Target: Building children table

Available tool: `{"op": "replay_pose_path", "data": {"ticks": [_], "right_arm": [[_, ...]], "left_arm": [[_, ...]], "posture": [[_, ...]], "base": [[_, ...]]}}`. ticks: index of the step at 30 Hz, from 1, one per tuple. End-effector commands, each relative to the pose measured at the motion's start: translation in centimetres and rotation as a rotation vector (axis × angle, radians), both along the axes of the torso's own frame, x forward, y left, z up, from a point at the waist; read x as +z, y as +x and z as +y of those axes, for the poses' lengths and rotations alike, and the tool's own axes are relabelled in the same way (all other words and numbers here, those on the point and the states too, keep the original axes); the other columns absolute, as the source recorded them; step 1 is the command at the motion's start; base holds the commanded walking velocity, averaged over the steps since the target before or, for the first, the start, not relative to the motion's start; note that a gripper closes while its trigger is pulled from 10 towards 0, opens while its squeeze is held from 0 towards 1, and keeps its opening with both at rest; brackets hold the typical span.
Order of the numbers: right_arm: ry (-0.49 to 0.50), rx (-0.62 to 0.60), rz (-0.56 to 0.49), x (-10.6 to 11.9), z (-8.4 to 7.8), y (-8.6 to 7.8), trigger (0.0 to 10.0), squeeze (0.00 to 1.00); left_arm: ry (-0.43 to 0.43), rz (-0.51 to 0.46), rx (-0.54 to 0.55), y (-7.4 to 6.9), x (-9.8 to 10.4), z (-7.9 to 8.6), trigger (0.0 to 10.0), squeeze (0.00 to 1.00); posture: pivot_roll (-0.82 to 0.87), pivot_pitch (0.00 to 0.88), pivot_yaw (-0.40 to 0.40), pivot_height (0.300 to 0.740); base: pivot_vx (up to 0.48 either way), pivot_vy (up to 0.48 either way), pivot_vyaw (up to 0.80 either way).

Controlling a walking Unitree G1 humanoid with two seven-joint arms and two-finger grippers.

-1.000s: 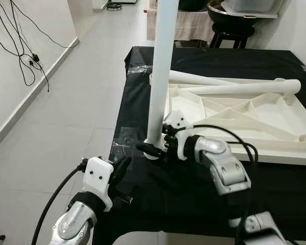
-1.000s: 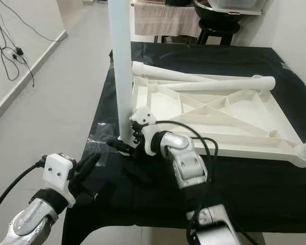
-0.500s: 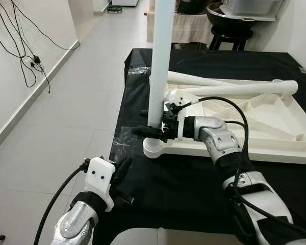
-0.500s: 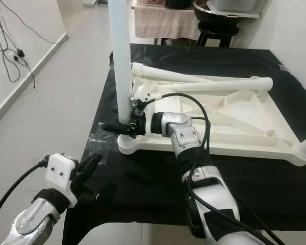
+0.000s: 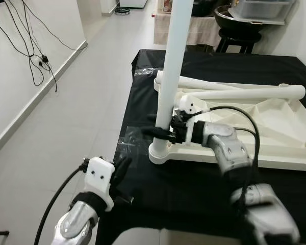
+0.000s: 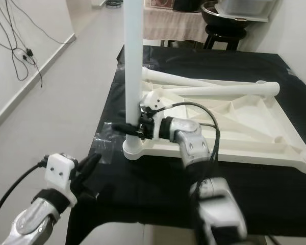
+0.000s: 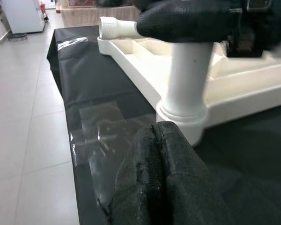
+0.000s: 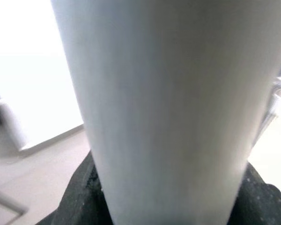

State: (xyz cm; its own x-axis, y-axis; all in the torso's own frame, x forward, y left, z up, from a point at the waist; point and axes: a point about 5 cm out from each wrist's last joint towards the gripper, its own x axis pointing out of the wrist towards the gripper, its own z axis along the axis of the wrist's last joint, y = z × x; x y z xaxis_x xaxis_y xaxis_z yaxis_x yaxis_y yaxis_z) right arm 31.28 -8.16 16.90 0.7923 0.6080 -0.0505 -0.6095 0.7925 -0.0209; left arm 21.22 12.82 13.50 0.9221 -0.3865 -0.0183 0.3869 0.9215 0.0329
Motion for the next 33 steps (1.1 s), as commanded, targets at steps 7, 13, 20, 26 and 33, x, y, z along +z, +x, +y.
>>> {"op": "replay_pose_path", "data": {"ticks": [7, 13, 20, 26, 33], "right_arm": [[-0.058, -0.064, 0.205, -3.4, -2.0, 1.6, 0.0, 0.00], [0.030, 0.230, 0.138, -1.7, -0.7, 1.5, 10.0, 1.00], [0.068, 0.506, 0.036, 1.1, -1.7, 1.0, 10.0, 0.00], [0.005, 0.643, 0.025, 1.6, -2.4, 2.5, 10.0, 0.00], [-0.011, 0.745, 0.057, 2.0, -2.0, 3.6, 6.7, 0.00]], "left_arm": [[0.007, 0.027, -0.021, -0.3, -0.3, 0.4, 10.0, 0.00], [0.015, 0.024, 0.002, -0.4, -0.4, 0.3, 10.0, 0.00], [0.007, 0.030, -0.010, -0.2, -0.6, 0.1, 10.0, 0.00], [0.003, 0.031, -0.013, -0.1, -0.6, -0.1, 10.0, 0.00], [-0.005, 0.030, -0.014, 0.1, -0.7, -0.2, 10.0, 0.00]], "posture": [[0.05, 0.113, -0.013, 0.740], [0.05, 0.100, -0.012, 0.740], [0.05, 0.082, -0.009, 0.740], [0.05, 0.070, -0.014, 0.740], [0.05, 0.067, -0.015, 0.740]], "base": [[0.000, 0.000, 0.00], [0.000, 0.000, 0.00], [0.000, 0.000, 0.00], [0.000, 0.000, 0.00], [0.000, 0.000, 0.00]]}}
